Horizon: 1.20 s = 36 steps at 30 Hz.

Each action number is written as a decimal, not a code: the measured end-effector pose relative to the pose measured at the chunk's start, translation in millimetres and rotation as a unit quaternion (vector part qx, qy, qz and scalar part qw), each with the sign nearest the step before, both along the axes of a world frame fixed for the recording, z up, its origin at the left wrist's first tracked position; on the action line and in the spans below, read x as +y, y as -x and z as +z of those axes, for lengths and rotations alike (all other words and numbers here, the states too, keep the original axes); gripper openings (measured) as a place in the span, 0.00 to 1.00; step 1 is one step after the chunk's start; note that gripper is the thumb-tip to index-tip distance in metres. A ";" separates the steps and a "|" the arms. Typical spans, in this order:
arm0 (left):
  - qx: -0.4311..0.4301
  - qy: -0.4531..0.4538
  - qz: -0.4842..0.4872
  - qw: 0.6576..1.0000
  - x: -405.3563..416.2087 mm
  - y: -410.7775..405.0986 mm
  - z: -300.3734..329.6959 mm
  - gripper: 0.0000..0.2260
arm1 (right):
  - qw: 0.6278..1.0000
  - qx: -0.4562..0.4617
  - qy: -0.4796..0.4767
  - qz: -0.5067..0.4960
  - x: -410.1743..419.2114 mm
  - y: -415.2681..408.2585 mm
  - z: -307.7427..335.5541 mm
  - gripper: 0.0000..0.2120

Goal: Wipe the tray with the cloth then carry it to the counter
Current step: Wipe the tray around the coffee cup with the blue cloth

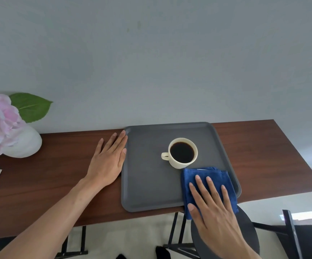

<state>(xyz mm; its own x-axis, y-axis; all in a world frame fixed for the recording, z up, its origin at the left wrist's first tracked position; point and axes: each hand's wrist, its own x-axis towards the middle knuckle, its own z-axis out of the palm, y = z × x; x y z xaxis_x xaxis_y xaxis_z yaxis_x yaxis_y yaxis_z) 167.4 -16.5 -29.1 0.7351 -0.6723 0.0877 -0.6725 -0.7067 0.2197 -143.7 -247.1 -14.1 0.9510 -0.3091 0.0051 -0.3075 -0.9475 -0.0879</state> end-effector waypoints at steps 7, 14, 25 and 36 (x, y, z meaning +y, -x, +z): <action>0.001 -0.004 0.003 1.000 -0.3 0.6 0.8 0.26 | 0.999 -0.005 -0.007 0.052 73.5 -31.9 2.0 0.29; 0.004 -0.002 0.004 1.000 0.3 0.5 -0.1 0.26 | 0.994 -0.017 -0.008 0.106 139.8 -64.5 1.4 0.31; 0.007 0.003 -0.001 1.000 0.2 0.6 1.5 0.26 | 0.997 -0.026 -0.028 0.069 151.5 -94.6 -2.5 0.28; 0.011 -0.001 -0.003 1.000 0.0 -0.8 2.1 0.26 | 0.996 -0.006 -0.049 0.069 133.4 -129.2 5.5 0.27</action>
